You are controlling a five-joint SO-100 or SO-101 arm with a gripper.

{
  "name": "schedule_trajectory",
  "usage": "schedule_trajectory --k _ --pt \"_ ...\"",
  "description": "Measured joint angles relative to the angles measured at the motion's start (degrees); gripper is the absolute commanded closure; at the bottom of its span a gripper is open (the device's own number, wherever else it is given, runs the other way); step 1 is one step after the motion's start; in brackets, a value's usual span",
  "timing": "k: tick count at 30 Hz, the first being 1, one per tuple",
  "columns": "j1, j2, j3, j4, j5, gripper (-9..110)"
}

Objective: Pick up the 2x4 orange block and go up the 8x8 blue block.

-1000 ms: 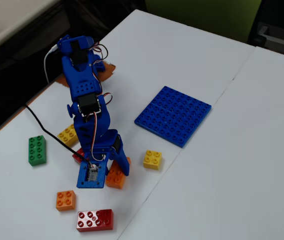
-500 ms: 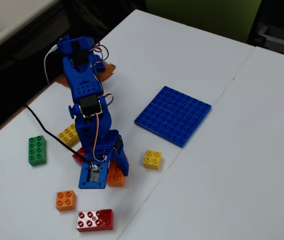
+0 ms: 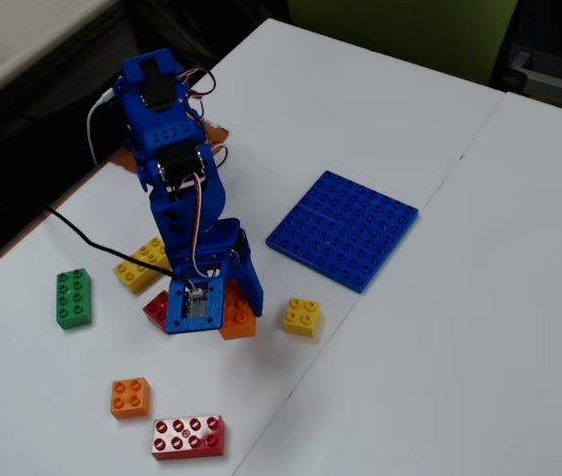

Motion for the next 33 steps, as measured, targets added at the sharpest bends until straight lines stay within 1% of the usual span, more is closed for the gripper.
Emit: schedule_trajectory --k 13,20,24,33 --pt "-5.8 12.5 0.3 5.5 -0.1 101" --pt "-8.7 19.0 4.0 7.7 -2.8 101" --pt "-11.5 23.0 6.2 8.3 -4.6 101" --pt "-20.2 28.0 8.3 9.0 -5.1 101"
